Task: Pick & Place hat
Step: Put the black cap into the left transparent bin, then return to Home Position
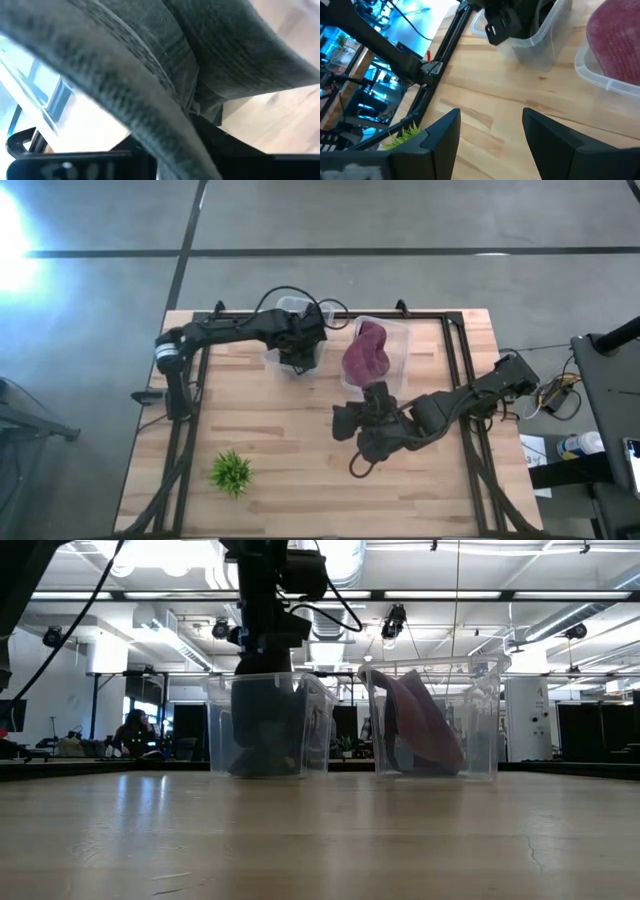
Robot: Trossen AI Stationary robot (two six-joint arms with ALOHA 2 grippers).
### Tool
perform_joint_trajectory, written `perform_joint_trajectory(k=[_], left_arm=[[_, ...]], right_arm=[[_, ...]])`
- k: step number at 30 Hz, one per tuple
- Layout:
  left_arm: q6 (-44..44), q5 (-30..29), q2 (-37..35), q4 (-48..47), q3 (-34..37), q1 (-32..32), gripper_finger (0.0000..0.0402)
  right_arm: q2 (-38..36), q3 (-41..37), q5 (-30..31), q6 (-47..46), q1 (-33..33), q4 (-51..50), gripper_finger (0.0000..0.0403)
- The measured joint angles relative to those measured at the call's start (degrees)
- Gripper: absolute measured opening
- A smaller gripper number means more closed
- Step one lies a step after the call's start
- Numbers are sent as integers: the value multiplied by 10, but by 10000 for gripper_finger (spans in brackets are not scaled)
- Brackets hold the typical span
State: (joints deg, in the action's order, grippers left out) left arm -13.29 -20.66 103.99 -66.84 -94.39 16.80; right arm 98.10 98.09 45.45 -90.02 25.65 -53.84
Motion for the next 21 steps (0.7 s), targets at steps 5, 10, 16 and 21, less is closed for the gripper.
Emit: perform_joint_trajectory(k=[5, 10, 16, 21], left_arm=[[-1, 7, -35, 14, 0, -2, 136], [-3, 27, -92, 43, 0, -1, 160], [-39, 37, -174, 78, 0, -2, 167], [-55, 75, -256, 121, 16, -23, 167]], right_arm=[[0, -5, -12, 0, 2, 0, 210], [0, -6, -12, 1, 4, 0, 210], [-1, -6, -11, 5, 4, 0, 210], [-15, -6, 21, 27, 18, 0, 210]])
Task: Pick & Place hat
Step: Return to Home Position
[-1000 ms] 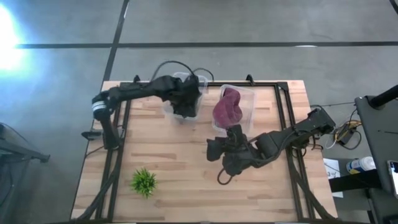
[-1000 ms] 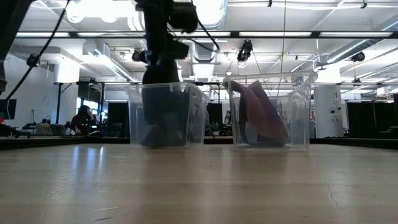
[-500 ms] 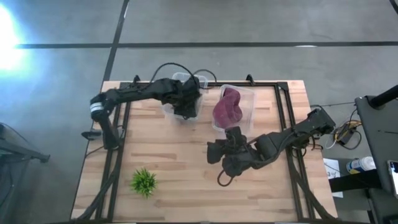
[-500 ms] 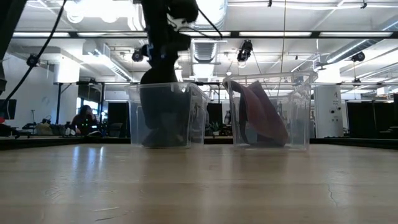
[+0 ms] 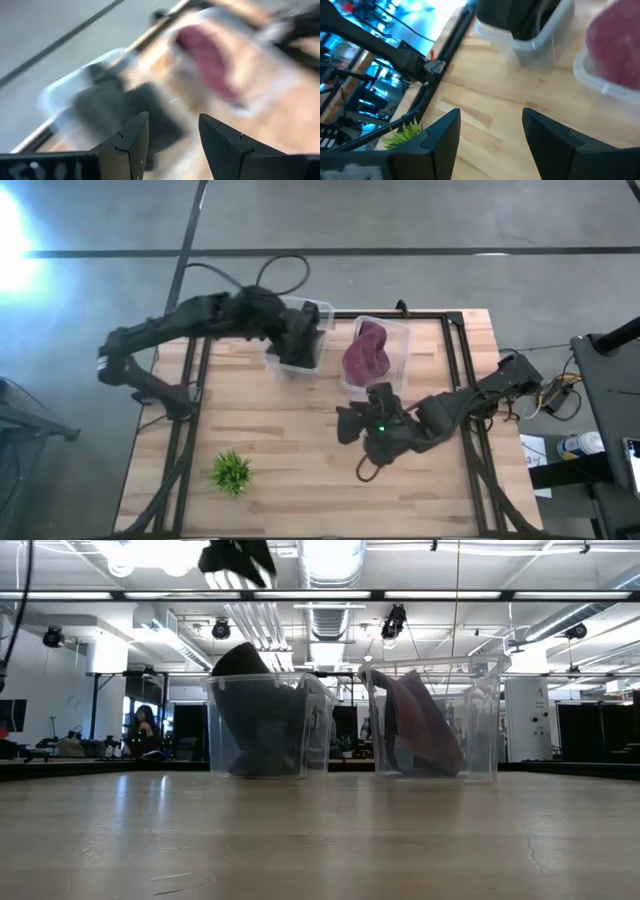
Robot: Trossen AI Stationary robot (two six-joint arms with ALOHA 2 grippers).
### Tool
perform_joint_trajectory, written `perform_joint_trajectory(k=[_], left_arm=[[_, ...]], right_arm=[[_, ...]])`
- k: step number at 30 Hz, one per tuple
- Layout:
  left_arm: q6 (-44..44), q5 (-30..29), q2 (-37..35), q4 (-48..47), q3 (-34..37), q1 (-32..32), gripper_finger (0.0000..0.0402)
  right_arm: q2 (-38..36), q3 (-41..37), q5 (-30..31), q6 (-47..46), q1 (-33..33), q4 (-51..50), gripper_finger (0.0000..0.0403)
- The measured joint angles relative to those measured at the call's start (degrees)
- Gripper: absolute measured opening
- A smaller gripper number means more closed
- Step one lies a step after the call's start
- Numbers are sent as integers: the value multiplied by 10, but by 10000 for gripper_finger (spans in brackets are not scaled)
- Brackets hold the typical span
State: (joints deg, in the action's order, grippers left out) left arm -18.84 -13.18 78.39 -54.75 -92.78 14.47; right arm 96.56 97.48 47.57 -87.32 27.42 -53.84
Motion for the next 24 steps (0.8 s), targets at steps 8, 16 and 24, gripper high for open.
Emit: perform_joint_trajectory(k=[8, 16, 24], left_arm=[[35, 332, -156, 213, 161, -45, 167], [-134, 417, -278, 466, 397, -41, 168], [-218, 406, -355, 570, 511, -43, 168]], right_arm=[[-48, -20, 51, 135, 64, 3, 208], [-94, -169, 6, 130, 66, 114, 173], [-212, -294, 5, 192, 62, 220, 133]])
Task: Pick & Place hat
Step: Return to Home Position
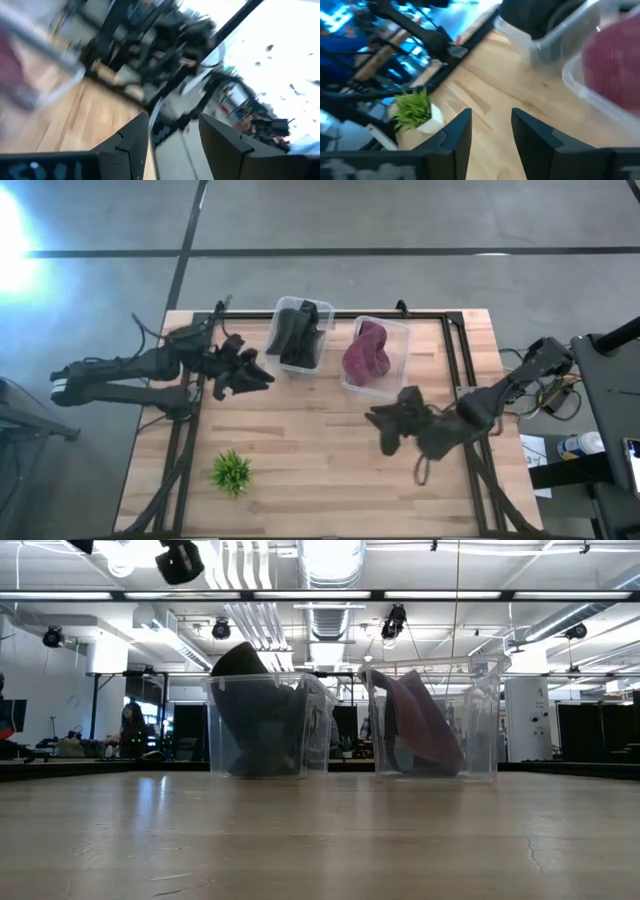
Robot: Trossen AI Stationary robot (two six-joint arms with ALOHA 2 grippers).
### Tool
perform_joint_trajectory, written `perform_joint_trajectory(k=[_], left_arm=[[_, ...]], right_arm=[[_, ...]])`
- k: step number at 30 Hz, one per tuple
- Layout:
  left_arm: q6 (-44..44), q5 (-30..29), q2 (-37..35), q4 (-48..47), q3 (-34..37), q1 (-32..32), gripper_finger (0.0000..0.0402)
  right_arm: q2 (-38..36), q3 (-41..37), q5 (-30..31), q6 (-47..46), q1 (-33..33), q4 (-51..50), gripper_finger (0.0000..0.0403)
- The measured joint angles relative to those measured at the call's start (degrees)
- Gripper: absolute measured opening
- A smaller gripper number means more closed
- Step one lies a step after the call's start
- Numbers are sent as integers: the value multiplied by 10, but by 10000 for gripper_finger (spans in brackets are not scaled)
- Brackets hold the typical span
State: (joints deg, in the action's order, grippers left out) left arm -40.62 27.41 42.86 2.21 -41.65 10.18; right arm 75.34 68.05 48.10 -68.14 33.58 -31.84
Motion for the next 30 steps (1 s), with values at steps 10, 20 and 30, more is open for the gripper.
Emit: perform_joint_trajectory(k=[10, 20, 30], left_arm=[[-68, 79, -81, 169, 87, 2, 168], [-56, 86, -102, 327, 192, 1, 168], [-60, 149, -106, 523, 284, 7, 168]], right_arm=[[-185, -91, 74, 185, 0, -18, 120], [-303, -163, 44, 297, 0, 73, 118], [-310, -264, -120, 322, -16, 276, 127]])
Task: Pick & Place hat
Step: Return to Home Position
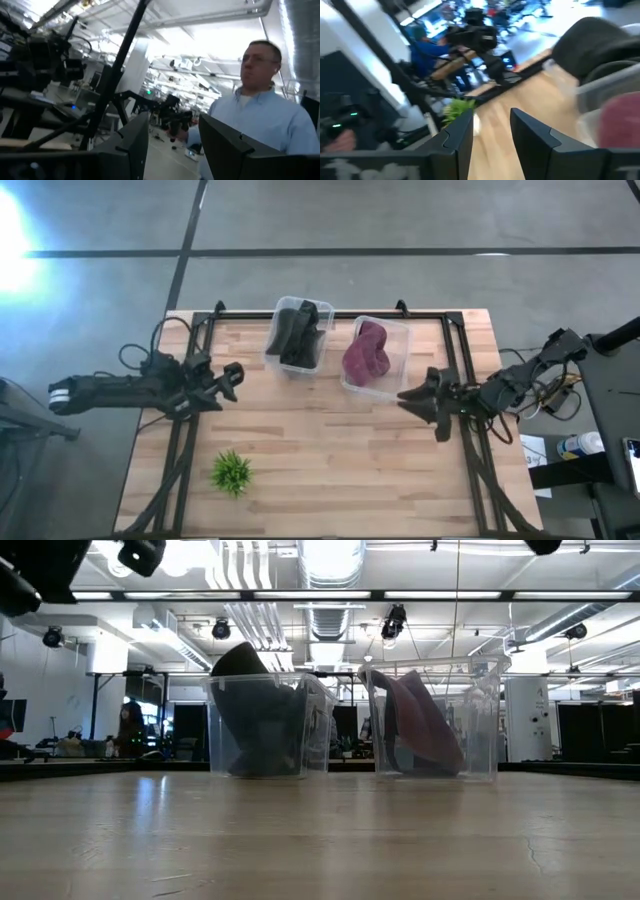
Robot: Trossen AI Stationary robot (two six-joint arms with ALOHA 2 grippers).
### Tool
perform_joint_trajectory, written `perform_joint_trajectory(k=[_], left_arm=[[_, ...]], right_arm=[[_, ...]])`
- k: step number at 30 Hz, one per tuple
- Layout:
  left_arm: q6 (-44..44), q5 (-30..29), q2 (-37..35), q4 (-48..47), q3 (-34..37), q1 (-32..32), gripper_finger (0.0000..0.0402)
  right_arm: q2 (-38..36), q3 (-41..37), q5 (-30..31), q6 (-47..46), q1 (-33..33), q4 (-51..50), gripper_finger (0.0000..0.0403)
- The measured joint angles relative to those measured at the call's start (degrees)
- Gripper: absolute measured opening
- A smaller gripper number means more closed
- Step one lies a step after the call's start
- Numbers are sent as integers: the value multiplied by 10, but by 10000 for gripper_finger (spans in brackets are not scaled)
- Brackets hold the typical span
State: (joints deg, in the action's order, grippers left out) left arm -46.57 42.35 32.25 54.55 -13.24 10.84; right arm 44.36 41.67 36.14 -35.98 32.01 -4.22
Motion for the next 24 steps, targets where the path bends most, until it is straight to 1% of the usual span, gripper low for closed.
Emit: perform_joint_trajectory(k=[4, 7, 11, 14, 24], left_arm=[[0, 33, -2, 5, 26, 19, 168], [-9, 54, -2, 10, 41, 36, 168], [-25, 90, -6, 26, 54, 55, 168], [-32, 114, -9, 47, 67, 66, 168], [-27, 111, -35, 100, 127, 72, 168]], right_arm=[[-23, -74, -48, 40, -32, 126, 128], [-55, -124, -73, 49, -65, 173, 124], [-110, -182, -106, 36, -104, 181, 120], [-152, -223, -121, 32, -117, 182, 118], [-277, -340, -122, 2, -117, 185, 128]])
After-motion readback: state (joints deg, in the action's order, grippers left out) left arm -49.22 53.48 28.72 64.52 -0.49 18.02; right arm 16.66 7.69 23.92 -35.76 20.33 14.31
